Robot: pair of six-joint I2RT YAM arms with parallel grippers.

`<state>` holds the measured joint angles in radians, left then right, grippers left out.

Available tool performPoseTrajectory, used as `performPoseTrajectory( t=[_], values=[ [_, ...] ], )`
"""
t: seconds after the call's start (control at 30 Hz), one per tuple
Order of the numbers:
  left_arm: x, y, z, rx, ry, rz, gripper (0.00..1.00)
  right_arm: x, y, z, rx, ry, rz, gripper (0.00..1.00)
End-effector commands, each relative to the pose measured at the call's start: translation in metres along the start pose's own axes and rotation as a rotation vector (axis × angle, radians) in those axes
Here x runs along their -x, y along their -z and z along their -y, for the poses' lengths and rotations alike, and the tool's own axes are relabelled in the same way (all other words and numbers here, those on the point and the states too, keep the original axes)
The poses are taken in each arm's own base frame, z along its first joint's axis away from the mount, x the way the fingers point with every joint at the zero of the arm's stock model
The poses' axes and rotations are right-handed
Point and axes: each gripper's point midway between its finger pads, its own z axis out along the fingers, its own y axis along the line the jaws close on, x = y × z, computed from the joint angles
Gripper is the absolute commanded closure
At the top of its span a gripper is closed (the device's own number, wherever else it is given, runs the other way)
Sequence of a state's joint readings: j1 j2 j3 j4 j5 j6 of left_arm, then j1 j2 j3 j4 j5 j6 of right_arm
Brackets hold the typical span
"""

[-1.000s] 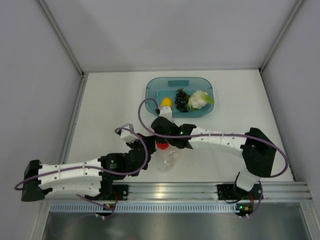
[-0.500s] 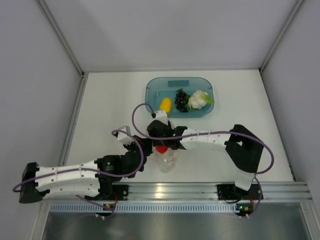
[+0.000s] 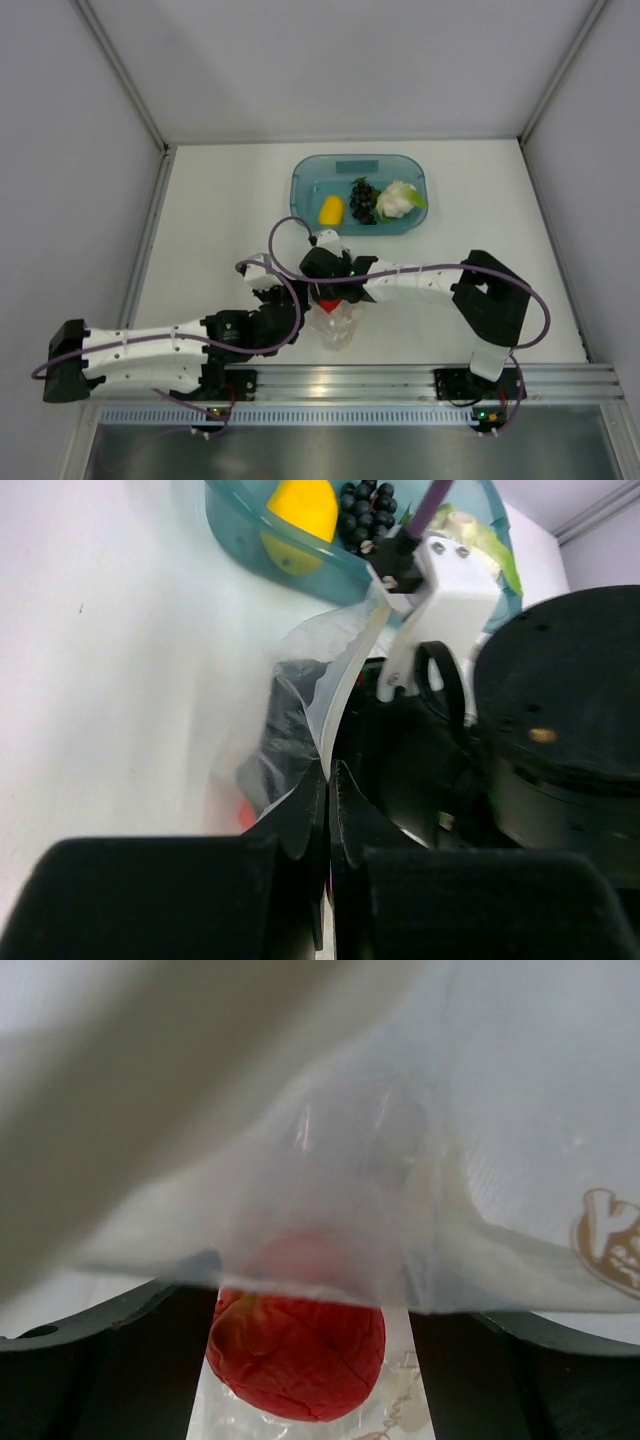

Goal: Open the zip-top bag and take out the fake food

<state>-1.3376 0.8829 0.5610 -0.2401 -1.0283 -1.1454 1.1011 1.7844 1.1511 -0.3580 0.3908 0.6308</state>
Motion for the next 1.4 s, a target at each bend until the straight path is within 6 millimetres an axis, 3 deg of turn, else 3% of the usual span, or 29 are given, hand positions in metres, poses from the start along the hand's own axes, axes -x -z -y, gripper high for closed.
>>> performPoseTrajectory(
  t=[0.0,0.13,0.23,0.47,0.6,0.77,0.9,1.0,1.03,1.13,1.37],
  values=[
    [-0.002,-0.003,0.003,0.008,-0.032,-0.001,1.0,0.006,0.032,-0.008,0.102,-0.014,0.006,0.25],
    [-0.01,-0.007,-0.001,0.034,-0.056,0.001,1.0,0.014,0.056,-0.011,0.175,-0.022,0.031,0.24],
    [-0.016,-0.01,-0.001,0.043,-0.071,-0.01,1.0,0.008,0.059,-0.005,0.165,0.002,0.015,0.24],
    [-0.022,-0.014,-0.002,0.063,-0.107,-0.007,1.0,-0.027,0.067,-0.004,0.237,0.074,-0.109,0.2],
    [-0.024,-0.016,-0.004,0.075,-0.12,-0.003,1.0,-0.033,0.082,-0.001,0.278,0.09,-0.12,0.22],
    [-0.029,-0.018,-0.007,0.086,-0.133,-0.006,1.0,-0.044,0.079,0.018,0.2,0.128,-0.154,0.24],
    [-0.029,-0.019,-0.006,0.089,-0.139,-0.005,1.0,-0.058,0.07,0.022,0.178,0.139,-0.194,0.3],
    [-0.028,-0.019,-0.007,0.088,-0.143,-0.003,1.0,-0.054,0.072,0.02,0.186,0.133,-0.181,0.39],
    [-0.027,-0.018,-0.007,0.088,-0.142,0.001,1.0,-0.051,0.074,0.02,0.189,0.134,-0.171,0.47],
    [-0.027,-0.018,-0.009,0.091,-0.144,0.002,1.0,-0.035,0.086,0.015,0.216,0.126,-0.13,0.59],
    [-0.026,-0.017,-0.012,0.09,-0.132,0.004,1.0,0.001,0.119,0.013,0.252,0.121,-0.025,0.64]
  ],
)
